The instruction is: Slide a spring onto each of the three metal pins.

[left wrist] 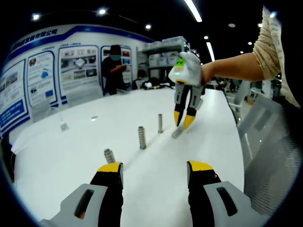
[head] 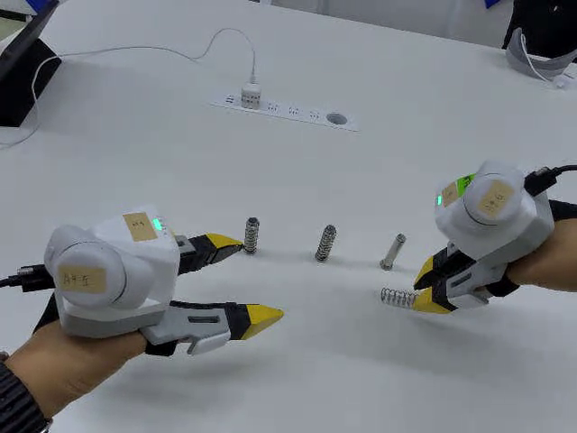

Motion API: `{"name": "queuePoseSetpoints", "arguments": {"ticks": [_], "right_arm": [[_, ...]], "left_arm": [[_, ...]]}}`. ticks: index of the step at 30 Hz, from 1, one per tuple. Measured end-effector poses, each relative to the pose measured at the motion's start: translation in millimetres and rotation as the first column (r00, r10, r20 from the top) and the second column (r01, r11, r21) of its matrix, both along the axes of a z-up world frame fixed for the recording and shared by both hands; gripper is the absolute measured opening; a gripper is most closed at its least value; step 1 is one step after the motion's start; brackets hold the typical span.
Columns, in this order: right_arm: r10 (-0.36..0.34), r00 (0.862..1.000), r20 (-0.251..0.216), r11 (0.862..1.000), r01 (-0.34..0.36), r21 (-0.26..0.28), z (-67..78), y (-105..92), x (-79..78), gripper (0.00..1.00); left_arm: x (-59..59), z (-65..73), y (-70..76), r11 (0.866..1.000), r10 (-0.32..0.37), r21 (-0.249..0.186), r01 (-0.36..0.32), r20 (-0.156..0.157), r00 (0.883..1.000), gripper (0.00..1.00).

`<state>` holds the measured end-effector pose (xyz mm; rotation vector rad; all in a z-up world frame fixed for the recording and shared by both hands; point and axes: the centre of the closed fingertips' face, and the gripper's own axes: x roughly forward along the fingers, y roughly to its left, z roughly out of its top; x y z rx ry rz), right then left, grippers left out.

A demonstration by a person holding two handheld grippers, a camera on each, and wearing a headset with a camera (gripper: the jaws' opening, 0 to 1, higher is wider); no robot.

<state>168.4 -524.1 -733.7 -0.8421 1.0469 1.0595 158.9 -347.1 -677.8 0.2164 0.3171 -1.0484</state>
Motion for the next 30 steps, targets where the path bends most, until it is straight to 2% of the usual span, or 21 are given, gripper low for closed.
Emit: {"name": "queuePoseSetpoints", "arguments": {"ticks": [15, 25, 30], "right_arm": [[0.01, 1.0, -0.027, 1.0, -0.01, -0.008, -12.3, -1.1, 0.5, 0.12], [-0.008, 1.0, -0.028, 1.0, 0.008, 0.001, -10.6, 0.4, -2.1, 0.12], [0.011, 0.999, -0.03, 1.0, -0.011, 0.014, -3.4, 10.3, -7.7, 0.12]], "left_arm": [[-1.9, -0.7, -0.5, 1.0, -0.007, 0.003, 0.007, -0.001, 1.0, 0.54], [-7.5, -5.2, -7.6, 1.0, -0.029, 0.008, 0.029, -0.009, 1.0, 0.54], [-11.1, -6.0, -13.6, 0.999, -0.052, 0.011, 0.053, -0.013, 0.999, 0.53]]}}
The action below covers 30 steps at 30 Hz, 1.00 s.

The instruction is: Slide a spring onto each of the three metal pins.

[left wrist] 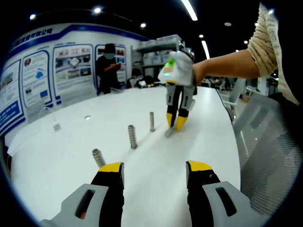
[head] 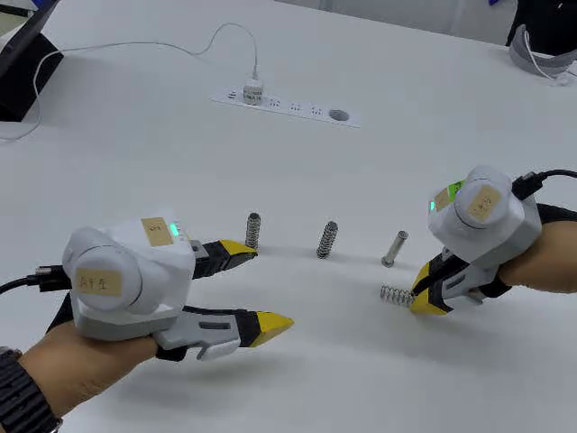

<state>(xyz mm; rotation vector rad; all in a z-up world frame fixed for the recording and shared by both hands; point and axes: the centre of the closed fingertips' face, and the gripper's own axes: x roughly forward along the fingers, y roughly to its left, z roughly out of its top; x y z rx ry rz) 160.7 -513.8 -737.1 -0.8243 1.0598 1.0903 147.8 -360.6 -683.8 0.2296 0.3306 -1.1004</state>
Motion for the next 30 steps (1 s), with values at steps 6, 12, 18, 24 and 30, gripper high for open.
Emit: {"name": "queuePoseSetpoints", "arguments": {"ticks": [6, 12, 18, 24, 30], "right_arm": [[0.05, 0.999, 0.013, 0.998, -0.05, 0.028, 17.7, 24.9, -1.8, 0.12], [0.139, 0.99, 0.03, 0.989, -0.14, 0.05, 33.3, 57.5, -8.0, 0.12], [0.215, 0.976, 0.039, 0.975, -0.217, 0.043, 42.0, 78.9, -13.4, 0.12], [0.265, 0.963, 0.041, 0.963, -0.266, 0.033, 46.0, 91.1, -17.0, 0.12], [0.301, 0.953, 0.038, 0.953, -0.302, 0.021, 48.0, 98.4, -19.9, 0.12]], "left_arm": [[-2.0, 1.9, -7.1, 1.0, -0.026, 0.0, 0.026, 0.002, 1.0, 0.52], [-4.7, 5.9, -16.8, 0.998, -0.063, -0.001, 0.063, 0.009, 0.998, 0.49], [-7.0, 9.4, -27.4, 0.994, -0.106, 0.001, 0.106, 0.025, 0.994, 0.44], [-10.0, 8.3, -35.6, 0.99, -0.139, 0.006, 0.139, 0.033, 0.99, 0.39], [-10.4, 8.6, -39.5, 0.988, -0.154, 0.01, 0.153, 0.048, 0.987, 0.31]]}}
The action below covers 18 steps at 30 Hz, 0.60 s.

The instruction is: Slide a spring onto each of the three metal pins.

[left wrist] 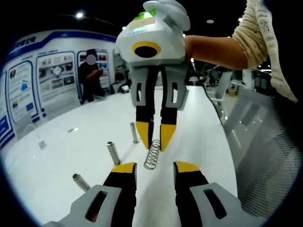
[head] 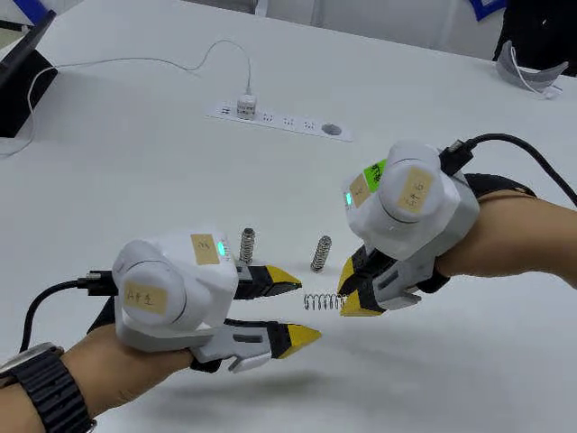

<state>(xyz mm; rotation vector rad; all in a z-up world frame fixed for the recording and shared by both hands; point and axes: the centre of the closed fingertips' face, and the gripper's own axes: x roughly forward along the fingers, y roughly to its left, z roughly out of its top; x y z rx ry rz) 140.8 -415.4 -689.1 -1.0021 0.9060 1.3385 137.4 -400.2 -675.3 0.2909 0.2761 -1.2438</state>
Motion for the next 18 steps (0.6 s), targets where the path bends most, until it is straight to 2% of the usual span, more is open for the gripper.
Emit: {"name": "queuePoseSetpoints", "arguments": {"ticks": [11, 18], "right_arm": [[0.04, 0.999, -0.003, 0.999, -0.04, -0.021, 2.1, 4.9, -7.4, 0.12], [0.041, 0.999, -0.002, 0.999, -0.041, -0.017, 8.3, 6.7, -9.9, 0.12]], "left_arm": [[-2.8, -0.7, -3.7, 0.999, -0.03, 0.023, 0.029, 0.038, 0.999, 0.14], [-2.2, -4.0, -3.5, 0.999, -0.032, 0.039, 0.03, 0.049, 0.998, 0.12]]}}
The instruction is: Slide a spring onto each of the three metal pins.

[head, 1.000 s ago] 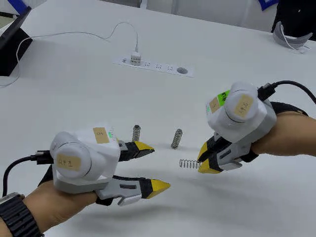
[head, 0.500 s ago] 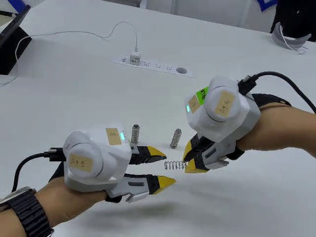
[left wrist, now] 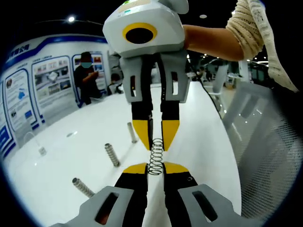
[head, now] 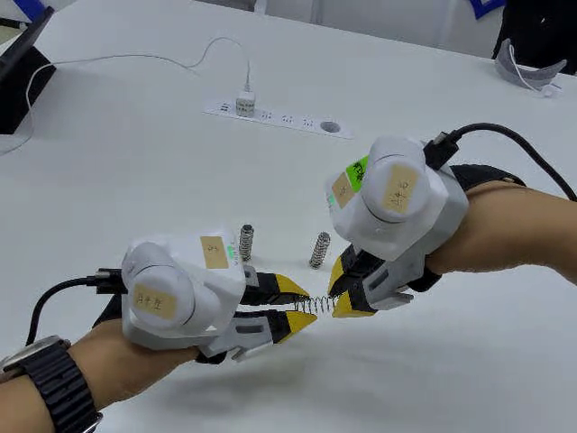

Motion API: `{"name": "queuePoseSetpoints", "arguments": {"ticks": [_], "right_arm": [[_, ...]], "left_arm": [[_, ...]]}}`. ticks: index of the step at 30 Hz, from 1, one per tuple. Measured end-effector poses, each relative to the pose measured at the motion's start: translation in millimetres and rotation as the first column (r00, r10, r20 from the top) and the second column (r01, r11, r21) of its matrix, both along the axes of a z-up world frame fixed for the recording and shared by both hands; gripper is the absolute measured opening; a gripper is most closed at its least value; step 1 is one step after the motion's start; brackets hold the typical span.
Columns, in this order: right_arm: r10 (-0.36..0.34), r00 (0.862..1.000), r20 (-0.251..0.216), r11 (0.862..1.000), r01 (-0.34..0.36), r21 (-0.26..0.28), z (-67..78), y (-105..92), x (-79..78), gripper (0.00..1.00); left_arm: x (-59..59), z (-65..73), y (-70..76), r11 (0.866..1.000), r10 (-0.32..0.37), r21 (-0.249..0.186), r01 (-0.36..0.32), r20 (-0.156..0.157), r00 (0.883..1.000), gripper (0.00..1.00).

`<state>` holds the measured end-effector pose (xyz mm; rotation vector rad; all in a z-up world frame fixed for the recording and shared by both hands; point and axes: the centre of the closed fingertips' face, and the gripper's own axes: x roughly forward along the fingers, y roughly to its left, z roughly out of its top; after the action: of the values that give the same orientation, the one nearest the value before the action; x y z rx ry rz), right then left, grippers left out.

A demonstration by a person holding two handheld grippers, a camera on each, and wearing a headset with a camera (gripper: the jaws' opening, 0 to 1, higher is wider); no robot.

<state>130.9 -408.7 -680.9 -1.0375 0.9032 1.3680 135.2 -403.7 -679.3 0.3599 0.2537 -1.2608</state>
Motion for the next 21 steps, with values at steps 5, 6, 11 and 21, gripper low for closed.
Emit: {"name": "queuePoseSetpoints", "arguments": {"ticks": [5, 6, 11, 21], "right_arm": [[-0.002, 1.0, 0.006, 1.0, 0.002, 0.009, 7.4, 2.9, -0.5, 0.12], [-0.002, 1.0, 0.006, 1.0, 0.002, 0.012, 9.0, 3.8, -1.1, 0.12], [0.001, 1.0, 0.008, 0.999, -0.001, 0.04, 19.8, 12.1, -4.2, 0.12], [0.02, 1.0, 0.019, 0.997, -0.021, 0.076, 30.7, 27.0, -8.0, 0.12]], "left_arm": [[1.6, 0.6, 0.4, 1.0, 0.003, 0.002, -0.003, 0.004, 1.0, 0.12], [1.6, 0.5, 0.5, 1.0, 0.004, 0.003, -0.004, 0.004, 1.0, 0.12], [0.3, -0.4, 0.7, 1.0, 0.003, 0.008, -0.003, 0.003, 1.0, 0.11], [-1.5, 0.7, 1.3, 1.0, 0.001, 0.009, -0.001, 0.006, 1.0, 0.11]]}}
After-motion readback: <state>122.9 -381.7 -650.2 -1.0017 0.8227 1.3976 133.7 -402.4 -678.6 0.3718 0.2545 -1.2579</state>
